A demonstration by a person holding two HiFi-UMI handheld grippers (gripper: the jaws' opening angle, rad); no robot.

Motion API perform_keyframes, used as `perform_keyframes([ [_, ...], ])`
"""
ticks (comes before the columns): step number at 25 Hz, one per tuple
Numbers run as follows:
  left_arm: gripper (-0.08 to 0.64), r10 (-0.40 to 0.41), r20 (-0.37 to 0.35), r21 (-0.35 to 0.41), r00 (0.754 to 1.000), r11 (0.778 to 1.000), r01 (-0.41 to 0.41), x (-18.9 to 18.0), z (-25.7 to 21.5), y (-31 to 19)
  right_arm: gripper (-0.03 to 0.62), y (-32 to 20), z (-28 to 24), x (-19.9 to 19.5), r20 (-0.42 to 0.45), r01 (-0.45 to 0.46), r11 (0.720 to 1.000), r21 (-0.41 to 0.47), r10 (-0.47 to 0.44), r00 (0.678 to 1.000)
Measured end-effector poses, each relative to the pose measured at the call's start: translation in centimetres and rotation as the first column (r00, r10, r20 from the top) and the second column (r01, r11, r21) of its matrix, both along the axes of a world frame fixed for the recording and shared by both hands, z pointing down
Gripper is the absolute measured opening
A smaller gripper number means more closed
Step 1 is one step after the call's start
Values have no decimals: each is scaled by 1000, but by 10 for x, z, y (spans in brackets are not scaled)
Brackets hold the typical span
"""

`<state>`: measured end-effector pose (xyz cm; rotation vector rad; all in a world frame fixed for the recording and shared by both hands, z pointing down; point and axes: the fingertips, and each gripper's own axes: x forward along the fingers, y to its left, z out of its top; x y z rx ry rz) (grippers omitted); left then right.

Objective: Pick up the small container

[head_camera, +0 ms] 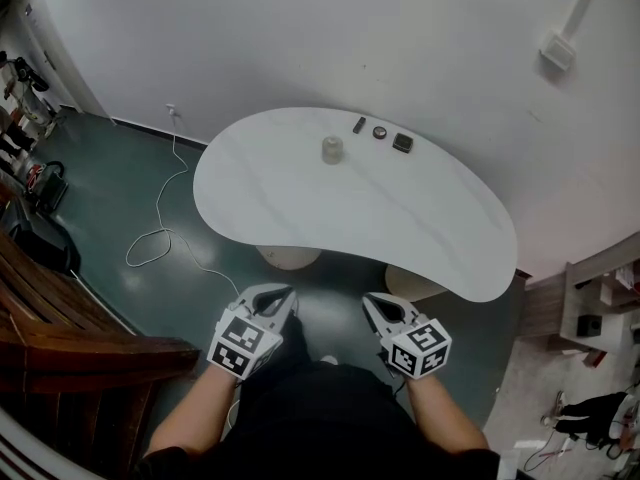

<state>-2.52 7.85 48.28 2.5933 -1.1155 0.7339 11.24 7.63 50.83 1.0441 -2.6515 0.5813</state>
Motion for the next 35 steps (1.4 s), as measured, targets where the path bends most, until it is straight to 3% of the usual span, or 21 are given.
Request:
perform_keyframes([
  [8,17,16,5,-14,1000,1000,-16,-22,13,-90,-6,-71,7,-12,-32,-46,999,-24,45,998],
  [21,17,171,17,40,985,984,-172,-47,-6,-245,-6,-215,-19,-54,-73,-164,986,15,165,984],
  [29,17,256,25,45,966,965,-257,-64,1,-304,-6,-261,-12,-68,-101,-241,971,5,240,966],
  [35,17,284,29,33,958,958,-285,-61,8,-321,-6,-278,-7,-67,-96,-263,965,-14,261,961],
])
